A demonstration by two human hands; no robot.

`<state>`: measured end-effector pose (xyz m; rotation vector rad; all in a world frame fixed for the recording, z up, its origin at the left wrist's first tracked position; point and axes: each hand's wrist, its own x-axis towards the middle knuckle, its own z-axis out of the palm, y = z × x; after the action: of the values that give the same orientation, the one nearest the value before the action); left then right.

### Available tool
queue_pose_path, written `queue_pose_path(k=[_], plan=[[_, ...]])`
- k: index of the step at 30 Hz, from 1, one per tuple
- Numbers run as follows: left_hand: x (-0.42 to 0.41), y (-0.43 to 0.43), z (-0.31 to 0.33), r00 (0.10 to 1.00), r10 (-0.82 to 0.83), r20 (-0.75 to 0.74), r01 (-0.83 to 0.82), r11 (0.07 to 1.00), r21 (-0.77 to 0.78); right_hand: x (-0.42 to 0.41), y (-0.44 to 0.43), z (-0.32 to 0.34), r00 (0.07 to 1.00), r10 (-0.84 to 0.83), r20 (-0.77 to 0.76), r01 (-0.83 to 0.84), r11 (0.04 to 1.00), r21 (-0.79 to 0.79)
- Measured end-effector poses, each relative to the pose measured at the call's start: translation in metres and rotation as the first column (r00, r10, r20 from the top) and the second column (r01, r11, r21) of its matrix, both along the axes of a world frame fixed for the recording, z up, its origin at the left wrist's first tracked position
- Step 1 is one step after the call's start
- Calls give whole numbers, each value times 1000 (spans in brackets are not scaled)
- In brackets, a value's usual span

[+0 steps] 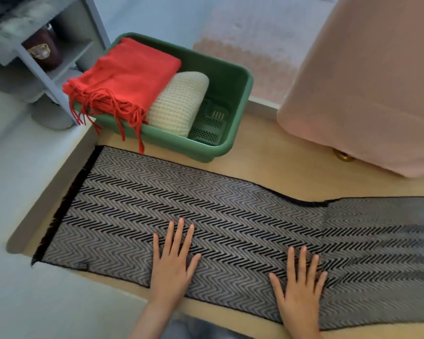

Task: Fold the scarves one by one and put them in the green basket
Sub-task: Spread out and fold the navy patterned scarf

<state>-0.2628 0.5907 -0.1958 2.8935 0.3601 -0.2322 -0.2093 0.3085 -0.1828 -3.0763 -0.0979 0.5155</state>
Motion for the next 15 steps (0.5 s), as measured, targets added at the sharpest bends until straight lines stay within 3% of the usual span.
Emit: queue_pose_path(k=[8, 13, 15], plan=[[-21, 14, -3, 996, -84, 6, 84, 996, 4, -48, 7, -1, 997, -49, -56, 51, 998, 42], [-16, 9, 4, 1000, -25, 5, 25, 999, -28, -31, -14, 31, 998, -52, 37, 43, 974, 221], [-4, -12, 12, 1000, 14, 17, -13, 998, -69, -4, -48, 44, 986, -135, 93, 101, 949, 299]])
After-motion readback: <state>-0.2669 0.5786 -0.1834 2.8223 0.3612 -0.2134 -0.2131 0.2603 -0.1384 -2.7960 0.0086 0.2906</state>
